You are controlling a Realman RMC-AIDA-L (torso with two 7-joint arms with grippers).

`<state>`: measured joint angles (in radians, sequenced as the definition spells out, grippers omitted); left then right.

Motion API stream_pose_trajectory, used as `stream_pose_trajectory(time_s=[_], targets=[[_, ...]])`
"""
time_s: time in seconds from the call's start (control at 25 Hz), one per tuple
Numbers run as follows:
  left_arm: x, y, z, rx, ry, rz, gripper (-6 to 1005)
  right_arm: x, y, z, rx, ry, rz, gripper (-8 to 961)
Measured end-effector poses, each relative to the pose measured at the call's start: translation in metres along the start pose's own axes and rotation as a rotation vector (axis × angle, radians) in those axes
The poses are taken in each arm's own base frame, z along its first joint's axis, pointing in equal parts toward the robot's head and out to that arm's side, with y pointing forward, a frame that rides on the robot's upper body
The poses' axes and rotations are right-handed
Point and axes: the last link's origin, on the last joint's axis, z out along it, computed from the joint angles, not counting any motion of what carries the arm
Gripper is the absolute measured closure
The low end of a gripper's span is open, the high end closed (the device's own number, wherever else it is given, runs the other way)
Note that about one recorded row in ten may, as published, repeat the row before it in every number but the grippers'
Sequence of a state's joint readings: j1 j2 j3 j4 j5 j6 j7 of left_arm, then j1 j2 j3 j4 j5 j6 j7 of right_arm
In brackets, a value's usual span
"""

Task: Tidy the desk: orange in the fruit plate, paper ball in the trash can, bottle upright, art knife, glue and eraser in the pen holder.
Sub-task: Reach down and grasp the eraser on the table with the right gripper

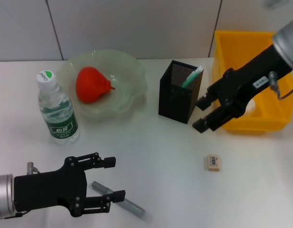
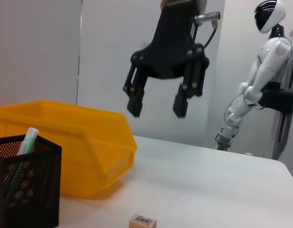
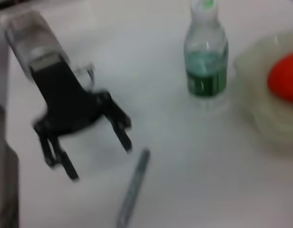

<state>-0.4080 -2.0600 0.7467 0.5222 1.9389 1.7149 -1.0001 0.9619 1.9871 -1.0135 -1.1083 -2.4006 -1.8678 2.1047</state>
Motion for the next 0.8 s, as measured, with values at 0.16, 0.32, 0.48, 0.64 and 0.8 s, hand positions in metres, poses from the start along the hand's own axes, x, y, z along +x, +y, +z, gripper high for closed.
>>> stream_pose_trajectory(time_s=[0.16, 0.32, 0.48, 0.64, 0.8], targets=[[0.0, 0.0, 0.0, 0.002, 0.002, -0.002, 214, -0.005, 0.002, 0.014, 0.031, 0.119, -0.019, 297], [-0.001, 0.0, -0.001, 0.011, 0.007, -0.006, 214, -0.004, 0.003, 0.037, 0.086, 0.245, -0.044, 298], [-0.001, 0.001, -0.002, 0.014, 0.007, -0.009, 214, -0.003, 0.004, 0.051, 0.117, 0.328, -0.08, 299], [-0.002, 0.001, -0.003, 0.016, 0.008, -0.011, 214, 0.001, 0.003, 0.063, 0.124, 0.367, -0.094, 300], [-0.002, 0.001, -0.003, 0.021, 0.015, -0.012, 214, 0.009, -0.001, 0.077, 0.115, 0.398, -0.089, 303]])
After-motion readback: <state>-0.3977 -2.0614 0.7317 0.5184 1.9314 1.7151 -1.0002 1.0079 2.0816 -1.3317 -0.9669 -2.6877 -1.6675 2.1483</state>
